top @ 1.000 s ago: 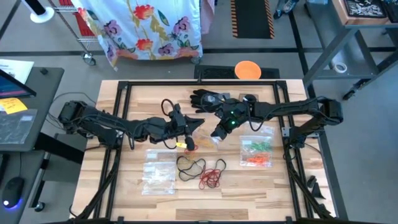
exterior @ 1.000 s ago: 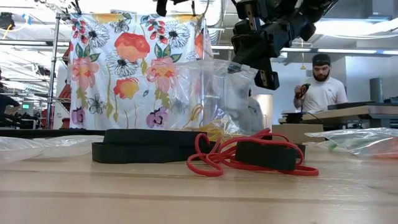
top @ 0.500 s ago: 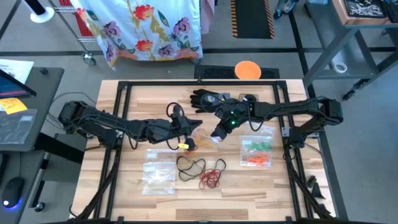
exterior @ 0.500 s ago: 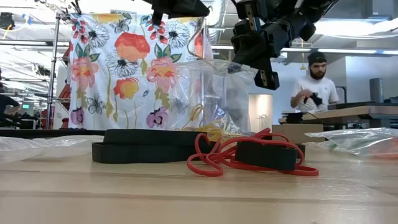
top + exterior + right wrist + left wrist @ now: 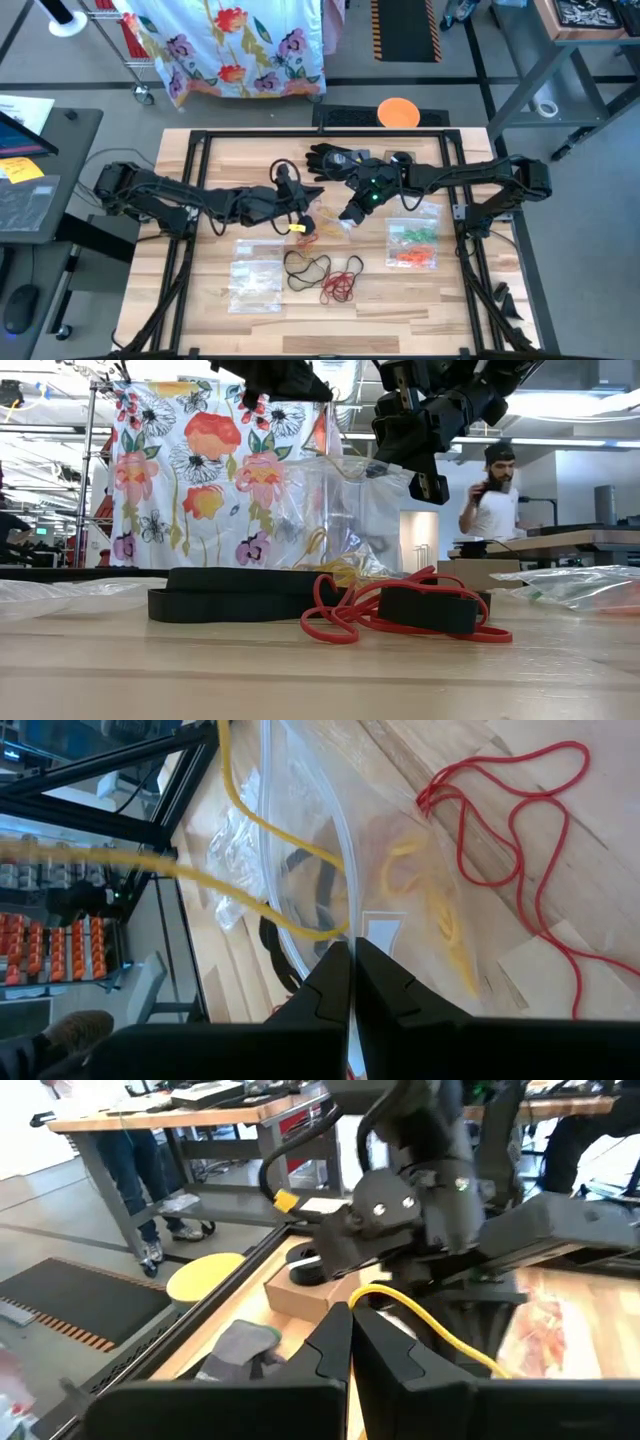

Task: Sort rubber bands
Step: Put the yellow rubber band into the transparent zip bag

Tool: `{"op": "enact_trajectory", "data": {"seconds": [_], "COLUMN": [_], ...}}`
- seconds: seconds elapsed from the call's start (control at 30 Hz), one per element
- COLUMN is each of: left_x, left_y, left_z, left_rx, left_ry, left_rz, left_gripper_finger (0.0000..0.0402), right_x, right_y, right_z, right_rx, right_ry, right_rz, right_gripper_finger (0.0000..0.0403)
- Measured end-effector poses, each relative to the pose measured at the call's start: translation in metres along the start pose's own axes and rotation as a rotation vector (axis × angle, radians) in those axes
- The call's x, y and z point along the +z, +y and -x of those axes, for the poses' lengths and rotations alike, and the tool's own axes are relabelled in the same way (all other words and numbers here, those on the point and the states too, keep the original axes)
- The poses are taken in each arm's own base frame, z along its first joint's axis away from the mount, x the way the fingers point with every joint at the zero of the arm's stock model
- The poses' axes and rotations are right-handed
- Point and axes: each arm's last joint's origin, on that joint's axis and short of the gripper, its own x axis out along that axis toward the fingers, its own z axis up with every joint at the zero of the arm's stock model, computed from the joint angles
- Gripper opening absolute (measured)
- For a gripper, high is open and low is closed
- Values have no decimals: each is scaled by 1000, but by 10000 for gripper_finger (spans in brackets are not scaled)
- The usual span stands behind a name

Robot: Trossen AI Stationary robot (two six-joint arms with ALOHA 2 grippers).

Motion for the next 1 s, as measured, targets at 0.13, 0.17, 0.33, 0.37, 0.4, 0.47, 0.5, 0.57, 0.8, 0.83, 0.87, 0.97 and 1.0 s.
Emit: {"op": "enact_trajectory", "data": {"seconds": [0.13, 0.17, 0.33, 0.37, 0.4, 0.47, 0.5, 0.57, 0.8, 0.83, 0.87, 0.97, 1.0], "left_x": [-1, -1, -1, -1, -1, -1, -1, 0, 3, 4, 4, 4, 4], "left_y": [2, 2, 0, 0, 0, 0, 0, 0, 1, 1, 1, 1, 1], "left_z": [-1, -1, -1, -1, -1, -1, -1, -1, -2, -2, -2, -2, -2], "left_rx": [8, 7, -63, -71, -72, -72, -72, -71, -64, -63, -63, -61, -61], "left_ry": [7, 7, 8, 9, 9, 8, 5, -4, -33, -38, -41, -44, -45], "left_rz": [-1, -1, 0, -1, -1, -1, -3, -19, -119, -132, -149, -213, -217], "left_gripper_finger": [0, 0, 0, 0, 0, 0, 0, 0, 0, 0, 0, 0, 0], "right_x": [0, 0, 2, 3, 3, 3, 3, 5, 2, 2, 2, 2, 2], "right_y": [0, 0, -2, -2, -3, -3, -3, -5, -2, -2, -2, -2, -2], "right_z": [0, 0, 1, 1, 2, 2, 2, 3, 1, 1, 1, 1, 1], "right_rx": [-1, 0, -3, -4, -4, -5, -5, -8, -4, -3, -3, -4, -5], "right_ry": [-1, -1, -7, -9, -10, -10, -11, -16, -8, -7, -7, -6, -8], "right_rz": [-48, -43, 0, -22, -35, -2, 20, 15, 7, -11, -35, -20, -11], "right_gripper_finger": [8, 8, 8, 8, 8, 8, 8, 8, 8, 8, 8, 8, 8]}}
